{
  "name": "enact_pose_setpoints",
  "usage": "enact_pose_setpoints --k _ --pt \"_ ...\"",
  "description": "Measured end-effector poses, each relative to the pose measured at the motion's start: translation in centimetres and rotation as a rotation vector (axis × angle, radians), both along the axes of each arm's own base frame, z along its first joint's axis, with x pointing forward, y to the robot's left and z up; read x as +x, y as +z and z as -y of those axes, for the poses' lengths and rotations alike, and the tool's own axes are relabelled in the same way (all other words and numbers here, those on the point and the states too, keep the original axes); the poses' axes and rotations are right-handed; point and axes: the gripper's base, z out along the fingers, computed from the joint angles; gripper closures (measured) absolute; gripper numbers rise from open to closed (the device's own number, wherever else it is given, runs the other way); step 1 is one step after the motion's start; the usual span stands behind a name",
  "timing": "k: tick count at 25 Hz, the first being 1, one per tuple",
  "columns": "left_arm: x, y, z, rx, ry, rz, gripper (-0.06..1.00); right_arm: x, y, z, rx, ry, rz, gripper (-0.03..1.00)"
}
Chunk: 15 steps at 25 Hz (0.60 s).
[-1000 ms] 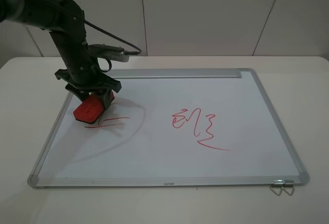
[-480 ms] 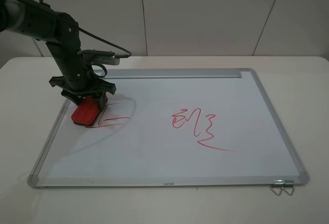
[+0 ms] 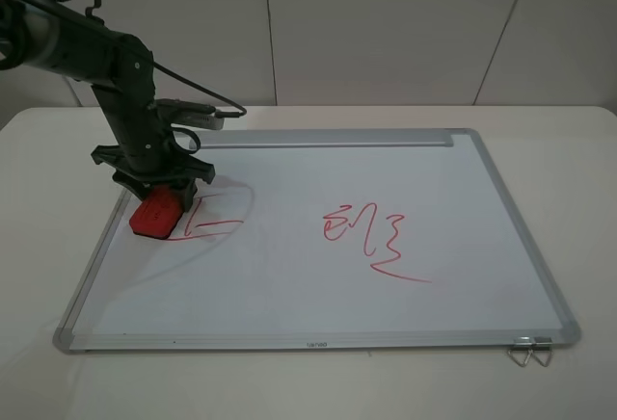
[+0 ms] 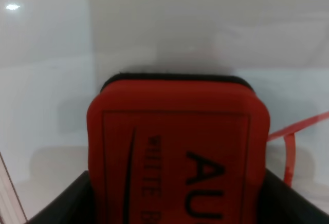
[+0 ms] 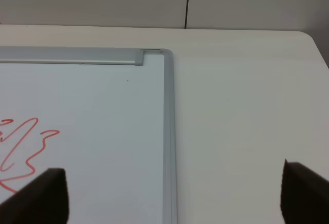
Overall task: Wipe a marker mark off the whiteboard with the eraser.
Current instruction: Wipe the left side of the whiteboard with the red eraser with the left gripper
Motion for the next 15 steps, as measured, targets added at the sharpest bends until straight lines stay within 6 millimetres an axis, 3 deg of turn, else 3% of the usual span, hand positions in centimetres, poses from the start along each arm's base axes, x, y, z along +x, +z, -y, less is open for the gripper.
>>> enact_pose_setpoints --k 6,15 --pt "-0.5 -0.5 3.5 -0.017 -0.092 0.043 0.37 0.0 0.0 0.0 0.0 0.0 0.0 0.26" --pt "-3.2 -1.3 13.0 -0.121 -0.319 0.109 0.37 0.0 0.0 0.0 0.0 0.0 0.0 0.26"
